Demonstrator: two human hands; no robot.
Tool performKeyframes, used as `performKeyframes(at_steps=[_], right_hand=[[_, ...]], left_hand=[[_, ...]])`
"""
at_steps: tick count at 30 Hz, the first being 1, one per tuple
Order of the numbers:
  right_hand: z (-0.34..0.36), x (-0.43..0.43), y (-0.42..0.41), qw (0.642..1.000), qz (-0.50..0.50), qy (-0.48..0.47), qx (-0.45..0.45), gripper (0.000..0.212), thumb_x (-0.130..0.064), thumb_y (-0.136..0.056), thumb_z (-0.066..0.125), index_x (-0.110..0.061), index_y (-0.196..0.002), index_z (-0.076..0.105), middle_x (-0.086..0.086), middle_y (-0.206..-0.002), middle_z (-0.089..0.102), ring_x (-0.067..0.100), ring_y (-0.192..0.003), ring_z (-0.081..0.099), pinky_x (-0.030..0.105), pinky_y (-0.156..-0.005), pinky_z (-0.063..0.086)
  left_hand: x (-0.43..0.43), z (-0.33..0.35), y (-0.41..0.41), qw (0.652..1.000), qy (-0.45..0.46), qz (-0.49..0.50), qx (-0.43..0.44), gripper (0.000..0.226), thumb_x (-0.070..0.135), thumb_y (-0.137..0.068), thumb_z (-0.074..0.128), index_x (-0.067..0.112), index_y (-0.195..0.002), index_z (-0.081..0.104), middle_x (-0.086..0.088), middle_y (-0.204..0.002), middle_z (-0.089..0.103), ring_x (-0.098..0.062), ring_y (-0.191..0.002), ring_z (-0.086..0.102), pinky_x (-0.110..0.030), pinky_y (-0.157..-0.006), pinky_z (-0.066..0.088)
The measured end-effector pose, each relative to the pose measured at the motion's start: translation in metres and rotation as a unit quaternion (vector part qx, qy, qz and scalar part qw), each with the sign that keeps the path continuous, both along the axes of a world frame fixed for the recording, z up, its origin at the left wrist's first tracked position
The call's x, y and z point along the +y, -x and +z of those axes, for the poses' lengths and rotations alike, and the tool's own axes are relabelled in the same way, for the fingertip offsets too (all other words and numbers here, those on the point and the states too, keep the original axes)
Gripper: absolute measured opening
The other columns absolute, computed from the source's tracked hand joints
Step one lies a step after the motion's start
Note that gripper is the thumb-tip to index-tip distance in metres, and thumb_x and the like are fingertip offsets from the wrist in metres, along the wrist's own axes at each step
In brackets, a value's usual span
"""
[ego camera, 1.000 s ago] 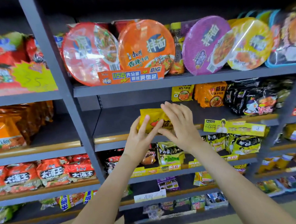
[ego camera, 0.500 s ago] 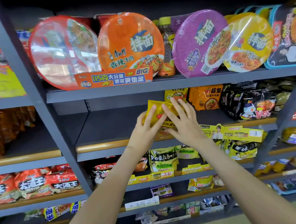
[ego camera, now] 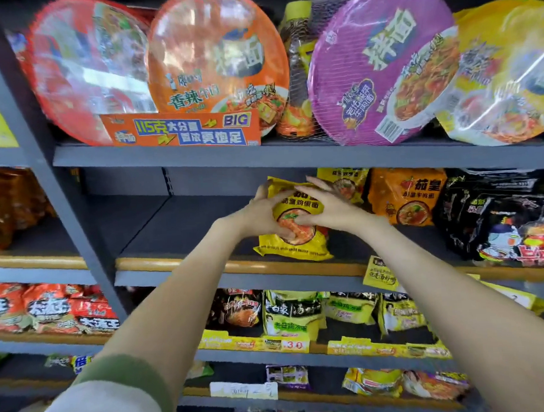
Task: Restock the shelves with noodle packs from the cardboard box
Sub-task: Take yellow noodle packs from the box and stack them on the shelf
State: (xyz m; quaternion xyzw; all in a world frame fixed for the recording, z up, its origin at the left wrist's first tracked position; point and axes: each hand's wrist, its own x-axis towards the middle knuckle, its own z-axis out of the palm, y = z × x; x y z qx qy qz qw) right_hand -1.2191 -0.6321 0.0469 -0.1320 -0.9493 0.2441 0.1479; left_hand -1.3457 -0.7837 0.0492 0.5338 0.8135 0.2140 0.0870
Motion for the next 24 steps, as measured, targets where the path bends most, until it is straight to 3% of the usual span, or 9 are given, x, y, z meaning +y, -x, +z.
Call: performKeyframes(at_steps=[5, 10, 15, 17, 20, 24], right_hand=[[-0.021, 0.003, 0.007, 0.998, -0.028, 0.046, -0.036, 0.081, -0.050, -0.079, 0.070, -0.031, -0.148, 0.032, -0.006, -0.160, -0.002, 0.018, -0.146, -0.001, 0.035, -0.116, 0.011], [-0.024, 0.004, 0.006, 0.984, 0.044, 0.041, -0.170, 0.094, -0.051, -0.075, 0.073, -0.032, -0.151, 0.019, -0.006, -0.160, -0.001, 0.018, -0.146, 0.004, 0.035, -0.117, 0.011], [-0.039, 0.018, 0.010, 0.994, 0.021, -0.003, -0.106, 0.108, -0.039, -0.071, 0.081, -0.027, -0.153, 0.012, -0.005, -0.160, -0.004, 0.023, -0.146, -0.002, 0.041, -0.117, 0.010], [-0.038, 0.024, 0.010, 0.997, -0.001, -0.009, -0.074, 0.114, -0.034, -0.071, 0.082, -0.027, -0.153, 0.005, -0.007, -0.159, -0.014, 0.024, -0.145, -0.011, 0.045, -0.116, 0.007], [-0.037, 0.037, 0.009, 0.997, -0.025, -0.057, -0.048, 0.116, -0.027, -0.073, 0.082, -0.030, -0.152, -0.003, -0.012, -0.155, -0.026, 0.023, -0.143, -0.017, 0.046, -0.115, 0.007], [-0.044, 0.072, 0.009, 0.987, -0.055, -0.151, -0.027, 0.117, -0.028, -0.077, 0.078, -0.031, -0.151, -0.012, -0.013, -0.152, -0.032, 0.016, -0.142, -0.021, 0.043, -0.116, 0.007]], left_hand=[[0.010, -0.008, 0.012, 0.996, 0.028, -0.001, -0.080, 0.092, 0.036, -0.072, 0.081, 0.039, -0.147, 0.027, -0.003, -0.156, 0.001, -0.028, -0.143, 0.018, -0.033, -0.116, 0.024], [0.021, -0.024, 0.021, 0.992, 0.058, 0.008, -0.116, 0.081, 0.044, -0.077, 0.075, 0.034, -0.146, 0.033, -0.005, -0.150, 0.021, -0.026, -0.135, 0.031, -0.032, -0.111, 0.029], [0.035, -0.029, 0.027, 0.992, -0.023, -0.014, -0.126, 0.079, 0.031, -0.077, 0.079, 0.032, -0.144, 0.038, -0.006, -0.146, 0.022, -0.020, -0.131, 0.033, -0.025, -0.107, 0.032], [0.046, -0.033, 0.028, 0.992, -0.075, -0.018, -0.101, 0.081, 0.027, -0.076, 0.079, 0.031, -0.145, 0.036, -0.006, -0.146, 0.020, -0.019, -0.133, 0.030, -0.023, -0.108, 0.029], [0.070, -0.048, 0.029, 0.990, -0.136, -0.021, -0.020, 0.087, 0.030, -0.077, 0.078, 0.033, -0.149, 0.027, -0.009, -0.147, 0.013, -0.027, -0.144, 0.011, -0.038, -0.117, 0.021], [0.108, -0.062, 0.029, 0.985, -0.123, -0.073, 0.101, 0.100, 0.032, -0.083, 0.071, 0.030, -0.152, -0.002, -0.012, -0.154, -0.019, -0.035, -0.144, -0.011, -0.046, -0.117, 0.015]])
